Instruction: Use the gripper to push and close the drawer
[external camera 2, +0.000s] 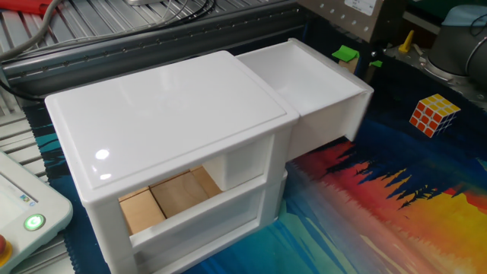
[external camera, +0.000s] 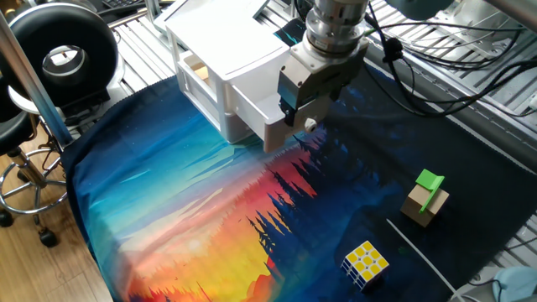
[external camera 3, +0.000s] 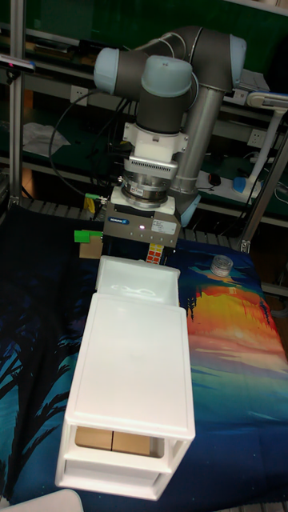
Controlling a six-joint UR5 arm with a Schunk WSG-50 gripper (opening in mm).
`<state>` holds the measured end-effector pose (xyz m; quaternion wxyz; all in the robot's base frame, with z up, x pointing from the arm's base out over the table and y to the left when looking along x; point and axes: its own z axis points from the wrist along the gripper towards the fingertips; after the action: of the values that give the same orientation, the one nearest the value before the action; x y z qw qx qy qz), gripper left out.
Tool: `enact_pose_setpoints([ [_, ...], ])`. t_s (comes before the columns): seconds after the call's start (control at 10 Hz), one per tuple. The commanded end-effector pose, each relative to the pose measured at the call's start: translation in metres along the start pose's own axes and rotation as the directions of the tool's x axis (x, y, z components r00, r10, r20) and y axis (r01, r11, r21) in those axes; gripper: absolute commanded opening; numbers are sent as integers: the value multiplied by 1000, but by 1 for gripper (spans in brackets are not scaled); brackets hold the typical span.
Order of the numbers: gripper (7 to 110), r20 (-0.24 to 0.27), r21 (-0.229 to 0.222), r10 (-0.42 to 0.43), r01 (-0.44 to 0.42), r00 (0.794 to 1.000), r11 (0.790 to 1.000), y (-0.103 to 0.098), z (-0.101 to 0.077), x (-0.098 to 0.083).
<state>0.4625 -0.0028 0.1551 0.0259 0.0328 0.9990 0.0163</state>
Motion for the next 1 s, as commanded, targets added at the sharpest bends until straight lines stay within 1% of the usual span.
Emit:
enact_pose_setpoints([
  [0.0, 109, 2, -13, 4, -4, 1000, 1000, 6, 2, -8],
  [0.2, 109, 2, -13, 4, -4, 1000, 1000, 9, 4, -13],
  [0.6, 109, -2, -18, -7, 7, 1000, 1000, 5, -2, -21],
  [0.9, 109, 0, -19, -5, 5, 1000, 1000, 5, 2, -29],
])
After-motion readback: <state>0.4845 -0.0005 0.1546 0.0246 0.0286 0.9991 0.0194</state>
